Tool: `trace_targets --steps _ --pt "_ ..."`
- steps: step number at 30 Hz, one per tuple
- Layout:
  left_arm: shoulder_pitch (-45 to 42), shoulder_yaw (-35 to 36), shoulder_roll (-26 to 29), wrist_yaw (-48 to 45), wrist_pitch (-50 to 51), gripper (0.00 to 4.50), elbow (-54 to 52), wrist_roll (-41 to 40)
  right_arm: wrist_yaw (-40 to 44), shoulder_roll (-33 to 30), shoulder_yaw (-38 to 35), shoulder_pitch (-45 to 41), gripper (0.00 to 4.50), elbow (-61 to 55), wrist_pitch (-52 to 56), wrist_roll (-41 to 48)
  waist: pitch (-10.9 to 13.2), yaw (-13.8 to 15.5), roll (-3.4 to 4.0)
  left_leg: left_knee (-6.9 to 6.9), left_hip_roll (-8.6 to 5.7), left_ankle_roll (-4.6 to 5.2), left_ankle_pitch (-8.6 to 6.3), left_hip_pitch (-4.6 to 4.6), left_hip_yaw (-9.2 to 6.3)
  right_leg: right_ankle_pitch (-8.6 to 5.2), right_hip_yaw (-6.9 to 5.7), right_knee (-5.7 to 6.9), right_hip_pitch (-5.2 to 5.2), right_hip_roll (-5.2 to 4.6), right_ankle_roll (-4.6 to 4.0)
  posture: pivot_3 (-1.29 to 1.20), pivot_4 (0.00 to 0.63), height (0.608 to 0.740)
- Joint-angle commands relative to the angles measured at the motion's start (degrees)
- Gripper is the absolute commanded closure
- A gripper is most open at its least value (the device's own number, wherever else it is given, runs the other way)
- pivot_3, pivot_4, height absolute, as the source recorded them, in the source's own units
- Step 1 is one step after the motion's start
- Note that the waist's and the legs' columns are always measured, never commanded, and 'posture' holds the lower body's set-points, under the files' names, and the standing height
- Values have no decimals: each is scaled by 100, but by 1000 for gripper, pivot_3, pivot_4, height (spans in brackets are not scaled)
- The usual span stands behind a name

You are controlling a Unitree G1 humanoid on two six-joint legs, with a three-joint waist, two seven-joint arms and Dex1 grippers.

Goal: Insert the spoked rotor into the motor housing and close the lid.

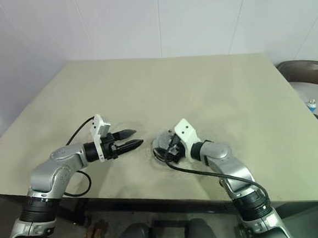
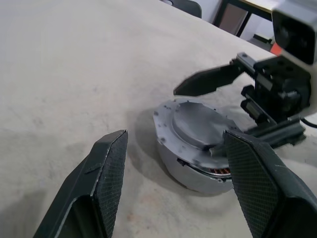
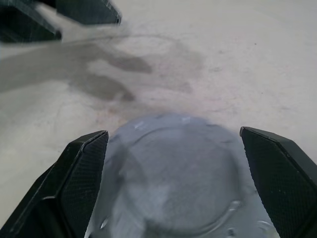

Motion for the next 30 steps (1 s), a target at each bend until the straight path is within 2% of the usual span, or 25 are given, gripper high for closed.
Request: trace_targets --steps 1,11,30 --pt "-34 -16 6 -13 -102 1246 -111 14 173 -63 -157 -84 41 -450 153 322 1 2 1 0 0 0 0 -1 0 0 0 0 -1 -1 0 0 0 740" --pt "-52 -21 30 -38 -98 1246 -100 8 96 -382 -11 135 41 -411 58 112 1 2 1 0 -1 0 0 -4 0 0 -1 -2 -2 -3 -1 0 0 740" --pt "-8 -35 27 -5 -64 1246 -164 3 -56 -191 161 144 41 -208 -96 -85 1 -3 1 0 0 0 0 0 0 0 0 0 0 5 0 0 0 740"
